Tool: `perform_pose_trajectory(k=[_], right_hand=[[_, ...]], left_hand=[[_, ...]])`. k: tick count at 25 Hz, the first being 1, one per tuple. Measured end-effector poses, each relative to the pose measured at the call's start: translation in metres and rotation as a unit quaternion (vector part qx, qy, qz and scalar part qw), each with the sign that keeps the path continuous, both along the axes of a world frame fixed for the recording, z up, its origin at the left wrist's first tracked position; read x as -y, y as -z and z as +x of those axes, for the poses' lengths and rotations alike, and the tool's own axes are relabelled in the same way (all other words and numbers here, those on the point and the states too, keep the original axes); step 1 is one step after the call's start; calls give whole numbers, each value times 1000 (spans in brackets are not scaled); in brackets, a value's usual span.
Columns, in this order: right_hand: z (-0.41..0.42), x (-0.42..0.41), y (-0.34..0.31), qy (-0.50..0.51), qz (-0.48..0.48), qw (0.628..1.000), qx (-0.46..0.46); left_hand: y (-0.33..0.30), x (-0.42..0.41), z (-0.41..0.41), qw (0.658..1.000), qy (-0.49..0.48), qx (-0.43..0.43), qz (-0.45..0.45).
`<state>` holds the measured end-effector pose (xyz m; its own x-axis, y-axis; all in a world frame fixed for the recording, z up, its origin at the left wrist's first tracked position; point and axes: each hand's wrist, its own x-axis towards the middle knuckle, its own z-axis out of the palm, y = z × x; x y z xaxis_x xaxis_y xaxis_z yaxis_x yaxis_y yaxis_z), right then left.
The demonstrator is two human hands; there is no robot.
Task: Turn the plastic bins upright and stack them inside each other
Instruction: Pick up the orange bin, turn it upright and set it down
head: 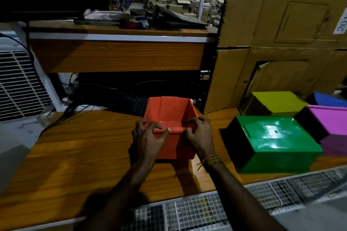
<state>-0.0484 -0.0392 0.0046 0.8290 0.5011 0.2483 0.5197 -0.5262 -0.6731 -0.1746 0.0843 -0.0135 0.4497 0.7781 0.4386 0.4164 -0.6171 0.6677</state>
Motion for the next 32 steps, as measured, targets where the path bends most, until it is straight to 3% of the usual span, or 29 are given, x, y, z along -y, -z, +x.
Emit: perform_pose_trajectory(k=[2,6,11,15,18,21,24,29,32], right_hand=[[-10,-4,8,36,-48,997,-47],[-27,-11,21,71,-157,985,-21],[-47,-21,32,115,-153,981,-14],[-58,-24,44,114,-179,977,-3],[-81,-39,43,15,-143,990,14],[-116,-65,41,-112,-195,974,24],[-125,-77,42,-110,-219,967,67],[-98,-53,42,-105,-216,962,128],[-84,-27,50,-51,-237,945,218]], left_hand=[[8,-2,-9,1000,-8,6,-28],[15,-16,-19,992,24,-100,-76],[21,-25,-39,986,47,-149,-66],[27,-41,-54,986,85,-125,-67],[22,-64,-52,982,103,-155,-33],[23,-83,-53,969,171,-175,21],[29,-99,-52,959,230,-150,68],[33,-118,-35,927,274,-214,142],[34,-115,-27,936,265,-181,145]])
